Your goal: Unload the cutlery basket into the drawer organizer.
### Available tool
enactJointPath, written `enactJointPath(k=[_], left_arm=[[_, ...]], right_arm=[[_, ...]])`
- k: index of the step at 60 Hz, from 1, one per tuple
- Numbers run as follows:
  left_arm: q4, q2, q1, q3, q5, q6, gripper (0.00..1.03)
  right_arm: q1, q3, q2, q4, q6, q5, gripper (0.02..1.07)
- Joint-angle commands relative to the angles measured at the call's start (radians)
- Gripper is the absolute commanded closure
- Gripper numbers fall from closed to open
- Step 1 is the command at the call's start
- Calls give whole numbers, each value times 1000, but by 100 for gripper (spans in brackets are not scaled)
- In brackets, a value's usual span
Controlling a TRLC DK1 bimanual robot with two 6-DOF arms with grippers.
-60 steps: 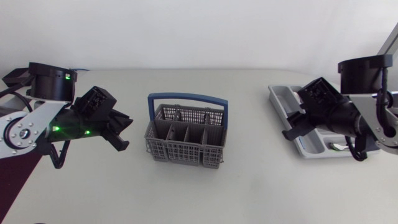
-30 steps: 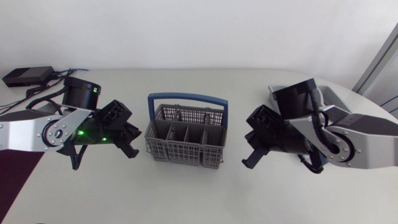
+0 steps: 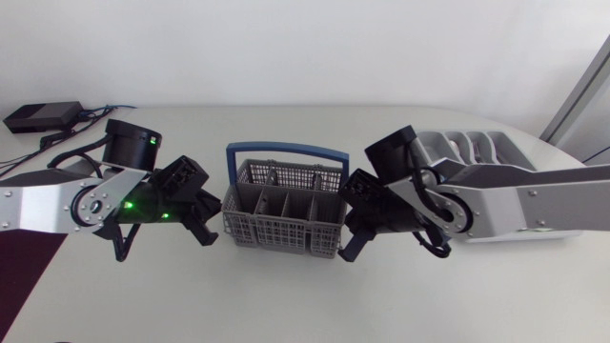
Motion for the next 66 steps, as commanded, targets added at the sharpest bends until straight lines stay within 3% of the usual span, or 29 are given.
enactJointPath(k=[1, 34, 66], left_arm=[[6, 29, -13, 2, 18, 17, 82], [15, 78, -71, 48, 23, 3, 82], [11, 46, -53, 39, 20, 1, 82]], right_arm=[[5, 48, 41, 7, 27, -1, 102], [-39, 118, 90, 7, 11, 9, 102], [8, 49, 16, -8, 19, 78, 102]])
